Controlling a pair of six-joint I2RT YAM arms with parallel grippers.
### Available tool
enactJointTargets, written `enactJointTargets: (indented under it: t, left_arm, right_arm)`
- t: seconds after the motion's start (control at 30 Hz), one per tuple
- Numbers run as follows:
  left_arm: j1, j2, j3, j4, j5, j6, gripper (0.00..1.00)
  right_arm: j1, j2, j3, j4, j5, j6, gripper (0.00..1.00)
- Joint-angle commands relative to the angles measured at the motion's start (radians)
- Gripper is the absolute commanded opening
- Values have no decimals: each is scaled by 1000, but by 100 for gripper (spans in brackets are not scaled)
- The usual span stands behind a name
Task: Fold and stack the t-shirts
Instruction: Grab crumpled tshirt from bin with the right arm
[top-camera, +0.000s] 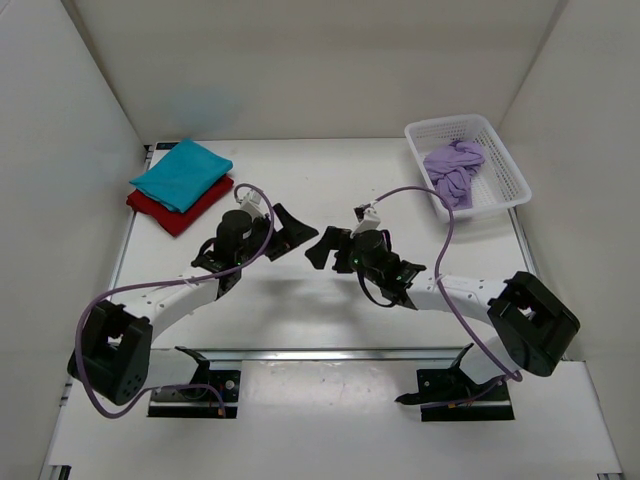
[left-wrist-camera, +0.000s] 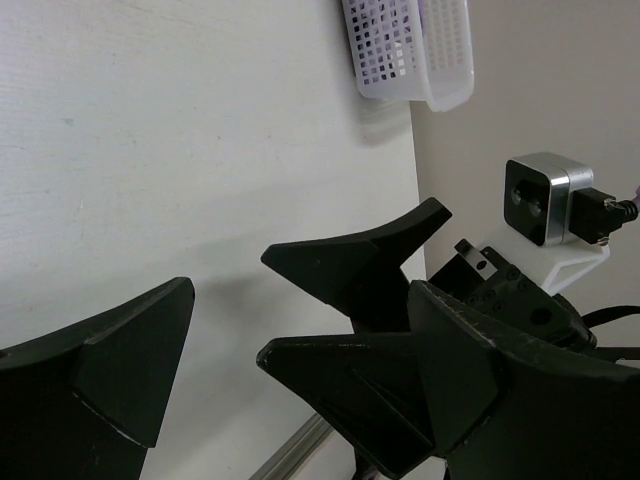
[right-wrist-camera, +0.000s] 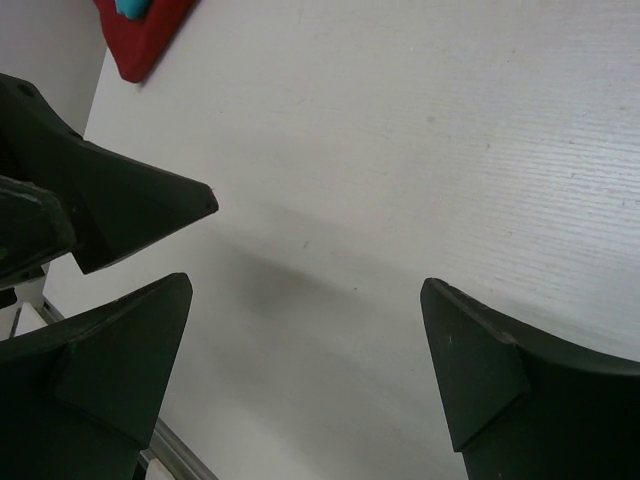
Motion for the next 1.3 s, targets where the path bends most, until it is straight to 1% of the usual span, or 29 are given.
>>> enactJointTargets:
  t: [0.0, 0.07, 0.13, 0.2, 0.3, 0.43, 0.53, 0.6, 0.67, 0.8, 0.87, 0.9, 0.93, 0.97, 1.03, 1.07, 1.1, 1.13, 1.17, 1.2, 1.27]
  left_arm:
    - [16, -34, 37, -10, 29, 4, 99]
    - [7, -28, 26, 16, 26, -17, 98]
    - [3, -49, 28, -1, -7, -25, 99]
    - [-16, -70, 22, -30, -90, -28, 98]
    - [-22, -106, -30, 33, -127, -51, 99]
    - [-8, -141, -107, 123, -133, -91, 98]
    - [3, -126, -100, 148, -98, -88, 99]
    - [-11, -126, -87, 157, -104, -74, 99]
    - [-16, -110, -77, 173, -77, -56, 98]
    - [-36, -64, 34, 137, 23, 77, 99]
    - [-28, -57, 40, 169, 68, 96, 99]
    - [-22, -69, 13, 201, 101, 76, 99]
    - [5, -71, -41, 285, 156, 29, 99]
    - [38, -89, -63, 382, 196, -11, 98]
    - [76, -139, -170, 493, 242, -28, 99]
    - [84, -150, -184, 504, 268, -2, 98]
    - [81, -159, -187, 472, 285, 18, 99]
    - [64, -164, -187, 454, 281, 44, 99]
    - [20, -166, -190, 435, 258, 70, 98]
    - [-18, -176, -196, 412, 203, 97, 98]
    - [-49, -192, -240, 398, 117, 76, 99]
  right_arm:
    - [24, -20, 18, 77, 70, -37, 99]
    - [16, -25, 10, 94, 63, -49, 99]
    - [-24, -13, 10, 87, 24, 9, 99]
    - [-44, 4, 12, 65, -19, 43, 99]
    - [-50, 17, 26, 53, -28, 49, 100]
    - [-59, 29, 32, 51, -56, 40, 99]
    - [-65, 41, 42, 61, -74, 40, 99]
    - [-71, 53, 27, 71, -89, 51, 99]
    - [-84, 50, 36, 80, -92, 69, 99]
    - [-71, 67, 50, 73, -143, 60, 99]
    - [-84, 67, 41, 96, -166, 67, 99]
    - [-91, 66, 39, 99, -195, 67, 99]
    - [-110, 61, 30, 126, -242, 54, 99]
    - [-133, 54, 18, 142, -258, 54, 99]
    - [-175, 40, 7, 154, -334, 51, 99]
    - [-208, 26, 10, 148, -370, 41, 99]
    - [-243, 20, 15, 143, -385, 32, 99]
    - [-257, 12, 23, 130, -407, 26, 100]
    - [-284, 1, 42, 108, -430, 25, 99]
    - [-315, 0, 79, 82, -442, 15, 99]
    - [-358, -29, 120, 61, -470, 14, 100]
